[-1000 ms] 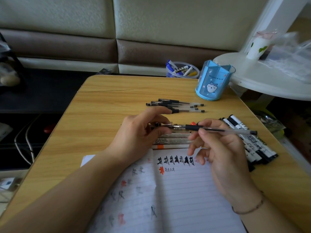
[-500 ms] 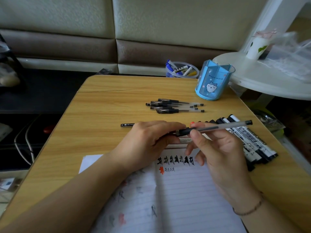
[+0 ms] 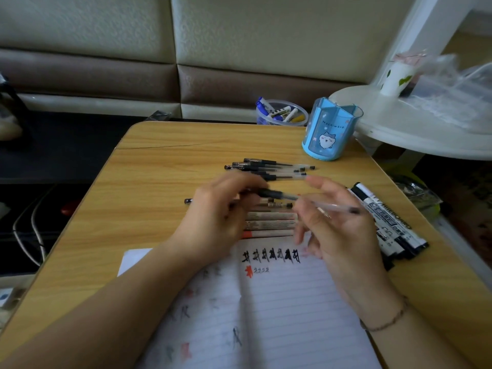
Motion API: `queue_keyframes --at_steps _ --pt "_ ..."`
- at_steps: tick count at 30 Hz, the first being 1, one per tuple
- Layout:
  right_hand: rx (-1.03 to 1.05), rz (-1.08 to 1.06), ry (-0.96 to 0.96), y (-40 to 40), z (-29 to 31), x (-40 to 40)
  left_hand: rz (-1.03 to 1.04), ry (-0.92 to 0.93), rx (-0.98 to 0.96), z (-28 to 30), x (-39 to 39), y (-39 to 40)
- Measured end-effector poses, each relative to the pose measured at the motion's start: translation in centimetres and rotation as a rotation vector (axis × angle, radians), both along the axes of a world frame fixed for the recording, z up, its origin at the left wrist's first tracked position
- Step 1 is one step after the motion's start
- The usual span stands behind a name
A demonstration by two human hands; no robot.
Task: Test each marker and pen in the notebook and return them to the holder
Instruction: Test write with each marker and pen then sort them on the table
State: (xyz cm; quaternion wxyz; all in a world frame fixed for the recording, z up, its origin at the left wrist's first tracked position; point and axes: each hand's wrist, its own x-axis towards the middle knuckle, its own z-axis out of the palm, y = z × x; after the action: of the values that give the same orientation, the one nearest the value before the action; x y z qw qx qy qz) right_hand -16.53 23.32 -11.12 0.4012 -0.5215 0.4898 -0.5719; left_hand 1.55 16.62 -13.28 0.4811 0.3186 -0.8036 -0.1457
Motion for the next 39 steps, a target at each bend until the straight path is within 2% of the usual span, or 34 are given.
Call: queue_keyframes --at_steps 3,5,7,10,13,16,19,22,25,27,29,32,37,39 --pt "-0.057 -0.128 -0.070 -0.1 0.5 -0.5 0.335 0.066 0.154 0.0 1.2 -1.2" --pt "-0.082 -0.189 -0.088 -0.2 0.5 -0.8 0.548 -0.071 0.291 -0.2 2.2 -2.0" --pt "-0.082 -0.208 -0.089 -0.3 0.3 -0.9 0.673 -0.253 0.420 -0.6 2.7 -2.5" --pt "-0.093 -0.196 -0.068 -0.2 0.2 -0.9 0.696 -0.402 0.486 -0.9 2.7 -2.3" --pt "-0.110 -0.217 -0.078 -0.2 0.1 -1.0 0.695 -0.429 0.492 -0.9 2.4 -2.3" --pt "-0.139 -0.267 -0.078 -0.4 -0.1 -1.4 0.646 -0.470 0.436 -1.2 2.1 -2.3" --pt "-0.163 -0.308 0.008 -1.0 0.6 -2.0 0.567 -0.505 0.356 -1.3 2.0 -2.1" --pt "-0.162 -0.287 0.295 -3.2 2.4 -2.7 0.545 -0.465 0.354 -1.2 2.0 -2.1" --pt "-0.025 -0.242 0.872 -7.7 3.7 -3.6 0.546 -0.409 0.365 -1.5 2.1 -2.3" --pt "0.173 -0.230 1.305 -11.4 3.8 -4.2 0.547 -0.354 0.359 -1.6 2.3 -2.3" --pt "0.366 -0.197 1.584 -14.1 3.3 -4.7 0.547 -0.302 0.354 -1.5 2.4 -2.3" --pt "0.344 -0.192 1.745 -16.4 2.1 -5.7 0.548 -0.221 0.343 -1.3 2.4 -2.2" --pt "0.271 -0.200 1.772 -16.7 1.5 -6.3 0.558 -0.163 0.325 -1.3 2.6 -2.4" --pt "0.267 -0.221 1.726 -16.4 1.6 -6.7 0.566 -0.158 0.313 -1.3 2.7 -2.4"
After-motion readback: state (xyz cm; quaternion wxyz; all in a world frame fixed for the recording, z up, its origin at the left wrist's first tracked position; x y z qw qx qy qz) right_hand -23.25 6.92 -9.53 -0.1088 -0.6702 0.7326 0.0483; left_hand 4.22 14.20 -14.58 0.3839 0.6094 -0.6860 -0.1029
